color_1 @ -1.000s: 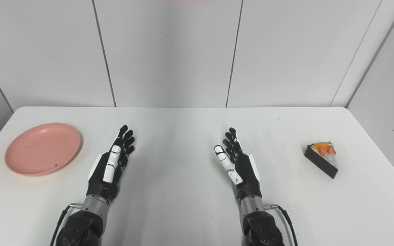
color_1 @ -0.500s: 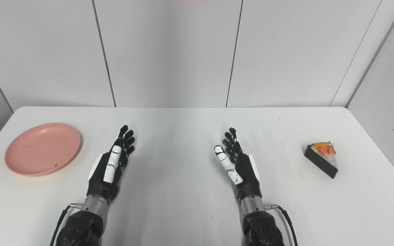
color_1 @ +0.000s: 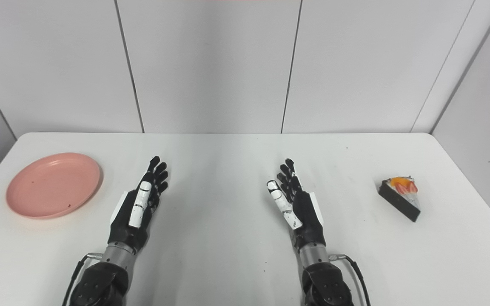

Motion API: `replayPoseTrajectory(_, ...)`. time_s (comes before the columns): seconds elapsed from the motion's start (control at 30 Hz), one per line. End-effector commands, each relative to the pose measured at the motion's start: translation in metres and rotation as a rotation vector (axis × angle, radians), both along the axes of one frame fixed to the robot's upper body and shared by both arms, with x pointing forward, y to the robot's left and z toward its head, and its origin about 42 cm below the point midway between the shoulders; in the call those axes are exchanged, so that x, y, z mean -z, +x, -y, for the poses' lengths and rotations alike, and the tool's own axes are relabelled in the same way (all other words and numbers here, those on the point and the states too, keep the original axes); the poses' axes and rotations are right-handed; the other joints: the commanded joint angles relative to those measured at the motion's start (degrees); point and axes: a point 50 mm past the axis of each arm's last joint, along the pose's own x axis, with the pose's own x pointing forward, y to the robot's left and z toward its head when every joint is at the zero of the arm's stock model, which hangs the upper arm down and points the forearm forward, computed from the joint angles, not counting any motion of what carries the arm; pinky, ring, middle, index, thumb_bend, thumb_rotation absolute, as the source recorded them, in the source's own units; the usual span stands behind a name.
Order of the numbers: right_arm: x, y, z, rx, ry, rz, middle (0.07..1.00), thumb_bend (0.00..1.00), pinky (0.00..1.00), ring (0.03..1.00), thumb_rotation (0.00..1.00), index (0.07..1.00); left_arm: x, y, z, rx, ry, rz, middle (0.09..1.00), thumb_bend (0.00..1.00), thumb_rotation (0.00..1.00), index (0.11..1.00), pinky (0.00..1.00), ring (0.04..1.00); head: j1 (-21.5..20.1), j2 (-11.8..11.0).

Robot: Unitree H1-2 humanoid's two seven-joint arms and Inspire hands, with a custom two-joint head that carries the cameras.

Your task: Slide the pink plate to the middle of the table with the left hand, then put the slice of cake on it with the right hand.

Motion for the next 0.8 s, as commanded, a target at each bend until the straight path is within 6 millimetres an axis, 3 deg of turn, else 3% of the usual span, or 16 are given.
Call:
replayPoseTrajectory(0.0, -0.002, 0.000, -0.003, -0.004, 0.011, 0.009, 0.969, 0.58, 0.98, 0.946, 0.74, 1.000, 0.023, -0.014, -0.008, -0.008, 0.003, -0.065, 1.000, 0.58, 0.97, 1.000, 1.00, 1.000, 0.11, 0.06)
replayPoseTrajectory(0.2, -0.001, -0.001, -0.001, -0.010, 0.018, 0.006, 0.970, 0.57, 0.99, 0.949, 0.74, 1.000, 0.022, -0.013, -0.006, -0.022, 0.008, -0.055, 1.000, 0.57, 0.97, 1.000, 1.00, 1.000, 1.83, -0.32)
replayPoseTrajectory(0.4, 0.001, -0.004, 0.013, -0.022, -0.017, 0.017, 0.988, 0.55, 0.99, 0.963, 0.80, 1.000, 0.014, 0.004, -0.007, -0.087, -0.004, -0.047, 1.000, 0.65, 0.96, 1.000, 1.00, 1.000, 11.14, -2.17)
replayPoseTrajectory(0.57, 0.002, -0.004, 0.022, -0.027, 0.030, 0.010, 0.994, 0.52, 1.00, 0.972, 0.76, 1.000, -0.002, 0.022, -0.010, -0.144, -0.080, 0.009, 0.992, 0.61, 0.95, 0.994, 1.00, 0.989, 15.74, -3.33)
replayPoseTrajectory(0.67, 0.003, -0.004, 0.027, -0.020, 0.038, 0.017, 0.997, 0.50, 1.00, 0.974, 0.75, 1.000, -0.013, 0.036, -0.021, -0.211, -0.089, 0.047, 0.953, 0.61, 0.92, 0.950, 0.94, 0.951, 17.72, -4.20)
replayPoseTrajectory(0.77, 0.003, -0.005, 0.028, -0.007, 0.053, 0.015, 0.992, 0.49, 1.00, 0.961, 0.75, 1.000, -0.028, 0.045, -0.037, -0.258, -0.076, 0.096, 0.925, 0.65, 0.98, 0.925, 0.91, 0.920, 18.07, -4.73)
